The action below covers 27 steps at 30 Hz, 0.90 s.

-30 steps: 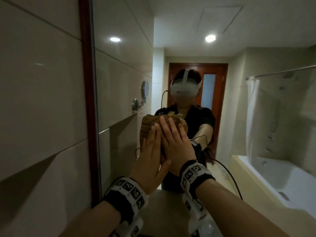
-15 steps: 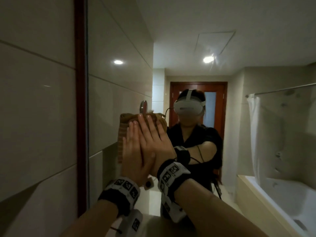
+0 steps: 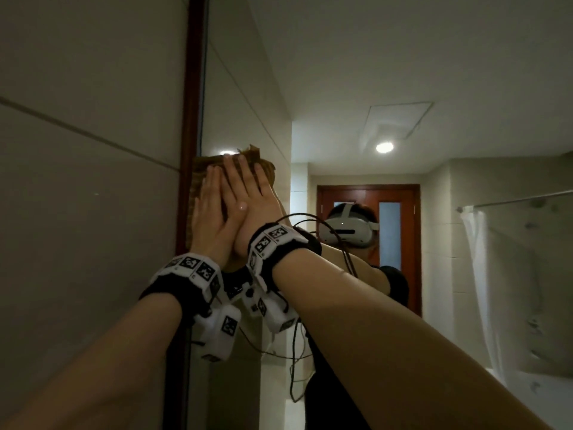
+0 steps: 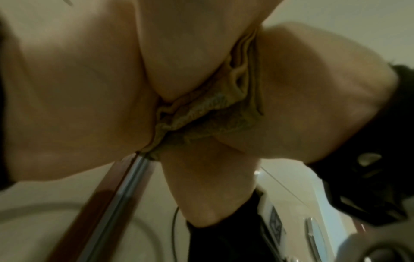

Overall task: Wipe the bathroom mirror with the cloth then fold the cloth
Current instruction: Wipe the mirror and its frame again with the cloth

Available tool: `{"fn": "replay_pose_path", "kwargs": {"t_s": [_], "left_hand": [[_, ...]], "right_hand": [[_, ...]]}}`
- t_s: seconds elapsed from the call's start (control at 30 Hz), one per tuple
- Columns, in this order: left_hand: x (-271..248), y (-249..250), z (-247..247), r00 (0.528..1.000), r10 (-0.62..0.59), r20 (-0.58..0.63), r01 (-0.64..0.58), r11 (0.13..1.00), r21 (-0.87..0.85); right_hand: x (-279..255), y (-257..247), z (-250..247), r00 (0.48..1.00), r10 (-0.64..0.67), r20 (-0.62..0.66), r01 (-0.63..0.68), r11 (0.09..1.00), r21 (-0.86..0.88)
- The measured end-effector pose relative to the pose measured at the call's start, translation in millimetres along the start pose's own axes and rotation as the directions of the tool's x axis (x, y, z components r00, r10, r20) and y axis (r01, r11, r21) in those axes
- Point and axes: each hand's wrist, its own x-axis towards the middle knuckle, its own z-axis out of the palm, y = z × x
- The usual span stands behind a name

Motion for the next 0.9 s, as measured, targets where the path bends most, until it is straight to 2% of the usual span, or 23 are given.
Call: {"fn": "replay_pose_path", "kwargs": {"t_s": [0.2,0.27,0.37,0.47,0.53,0.6,0.7,0.8,0.9], "left_hand": [[9,1,15,0.995,-0.023,-0.097,0.033,0.994,0.103],[13,13,24,0.996,-0.026,-0.08,0.034,0.995,0.095],[19,46,41,0.998,0.059,0.018,-0.06,0.995,0.076],[27,82,59,0.974,0.203,0.097,-0.206,0.978,0.028],[29,101,75,0.944,0.322,0.071,-0.325,0.945,0.04],[30,121,97,0.922,0.382,0.059,-0.387,0.914,0.121],[27,150,127,0.902,0.418,0.11,-0.433,0.873,0.227],[25,166,145,0.845,0.487,0.218,-0.534,0.76,0.37],[24,177,152,0.847,0.457,0.271,-0.527,0.665,0.529]], "right_hand": [[8,12,0,0.999,-0.048,-0.001,0.048,0.999,-0.023],[3,26,0,0.998,-0.045,-0.042,0.046,0.999,0.004],[-17,68,0,0.996,0.023,-0.091,-0.018,0.998,0.053],[-50,123,-4,0.991,0.068,-0.113,-0.058,0.994,0.091],[-70,151,-7,0.988,0.107,-0.113,-0.098,0.992,0.081],[-88,172,-7,0.98,0.163,-0.113,-0.156,0.985,0.073],[-117,206,-6,0.977,0.195,-0.091,-0.189,0.98,0.068],[-145,243,-10,0.99,0.138,-0.038,-0.136,0.989,0.061],[-163,265,-13,0.994,0.11,-0.007,-0.11,0.993,0.045]]}}
